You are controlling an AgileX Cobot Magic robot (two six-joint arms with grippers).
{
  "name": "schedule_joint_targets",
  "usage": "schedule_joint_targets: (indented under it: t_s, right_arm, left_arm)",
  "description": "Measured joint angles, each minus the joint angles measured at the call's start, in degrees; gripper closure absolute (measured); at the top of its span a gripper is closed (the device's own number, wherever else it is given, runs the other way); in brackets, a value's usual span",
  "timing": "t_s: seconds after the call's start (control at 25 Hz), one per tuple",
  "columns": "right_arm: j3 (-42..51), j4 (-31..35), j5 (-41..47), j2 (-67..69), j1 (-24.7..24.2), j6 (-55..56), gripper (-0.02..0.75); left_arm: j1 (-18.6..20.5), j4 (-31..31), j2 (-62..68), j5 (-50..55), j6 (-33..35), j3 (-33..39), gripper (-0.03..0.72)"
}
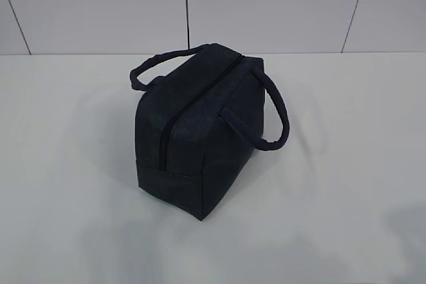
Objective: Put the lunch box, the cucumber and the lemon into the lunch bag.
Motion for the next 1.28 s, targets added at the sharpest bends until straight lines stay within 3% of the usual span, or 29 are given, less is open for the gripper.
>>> schedule_joint_targets:
  t_s: [0.6, 0.72, 0.96, 1.12, 1.28]
  right_arm:
    - [0.37, 2.56, 0.00, 0.00, 0.00, 0.00, 0.376]
    - [0.37, 2.56, 0.00, 0.00, 0.00, 0.00, 0.376]
    - [0.37, 2.33, 0.00, 0.00, 0.00, 0.00, 0.376]
    - [0.37, 2.20, 0.00, 0.00, -1.52, 0.00, 0.376]
    - [0.37, 1.70, 0.00, 0.00, -6.97, 0.00, 0.376]
  left_arm:
    - [1.09, 4.91, 0.00, -0.68, -0.50, 0.00, 0.452]
    - [5.42, 5.23, 0.00, -0.68, -0.50, 0.00, 0.452]
    - [18.02, 1.63, 0.00, -0.68, -0.50, 0.00, 0.452]
    - [22.84, 1.29, 0.00, -0.68, -0.50, 0.00, 0.452]
    - [25.57, 1.29, 0.00, -0.68, -0.50, 0.00, 0.452]
